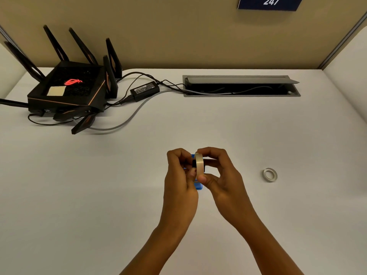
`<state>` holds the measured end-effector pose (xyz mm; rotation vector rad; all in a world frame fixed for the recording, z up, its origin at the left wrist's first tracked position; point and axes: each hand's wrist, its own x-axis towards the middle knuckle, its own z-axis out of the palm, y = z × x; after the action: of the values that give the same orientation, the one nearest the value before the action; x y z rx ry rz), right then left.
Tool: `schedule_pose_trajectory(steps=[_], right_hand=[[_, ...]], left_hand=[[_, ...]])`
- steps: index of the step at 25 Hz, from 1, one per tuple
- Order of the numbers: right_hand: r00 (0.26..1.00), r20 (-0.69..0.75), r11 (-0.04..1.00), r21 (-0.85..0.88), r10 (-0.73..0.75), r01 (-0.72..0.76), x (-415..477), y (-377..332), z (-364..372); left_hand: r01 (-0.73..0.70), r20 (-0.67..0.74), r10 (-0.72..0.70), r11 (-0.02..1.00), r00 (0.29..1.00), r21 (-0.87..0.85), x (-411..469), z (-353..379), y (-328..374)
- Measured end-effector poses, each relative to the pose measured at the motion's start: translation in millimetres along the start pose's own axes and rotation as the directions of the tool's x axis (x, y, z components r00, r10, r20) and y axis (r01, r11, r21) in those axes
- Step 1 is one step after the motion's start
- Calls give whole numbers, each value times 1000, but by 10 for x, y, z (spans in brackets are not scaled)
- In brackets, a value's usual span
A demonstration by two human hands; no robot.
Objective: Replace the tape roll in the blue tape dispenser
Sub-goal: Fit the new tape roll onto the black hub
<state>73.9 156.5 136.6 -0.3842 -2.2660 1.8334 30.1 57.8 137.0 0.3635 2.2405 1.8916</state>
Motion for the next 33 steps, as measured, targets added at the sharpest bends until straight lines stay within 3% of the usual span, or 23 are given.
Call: schedule_pose_trajectory(steps=[8, 16, 33], right_hand=[[1000, -8, 1000, -17, -4, 4, 23, -13, -115], [1000, -5, 1000, 4, 18, -18, -16, -43, 1], [998, -45, 998, 50, -35, 38, -2, -48, 9]], left_hand=[[19, 15, -19, 1000, 1000, 2, 72, -67, -29], [-5, -11, 6, 990, 1000, 144, 37, 57, 39], [-16, -48, 21, 994, 999, 104, 68, 73, 75]])
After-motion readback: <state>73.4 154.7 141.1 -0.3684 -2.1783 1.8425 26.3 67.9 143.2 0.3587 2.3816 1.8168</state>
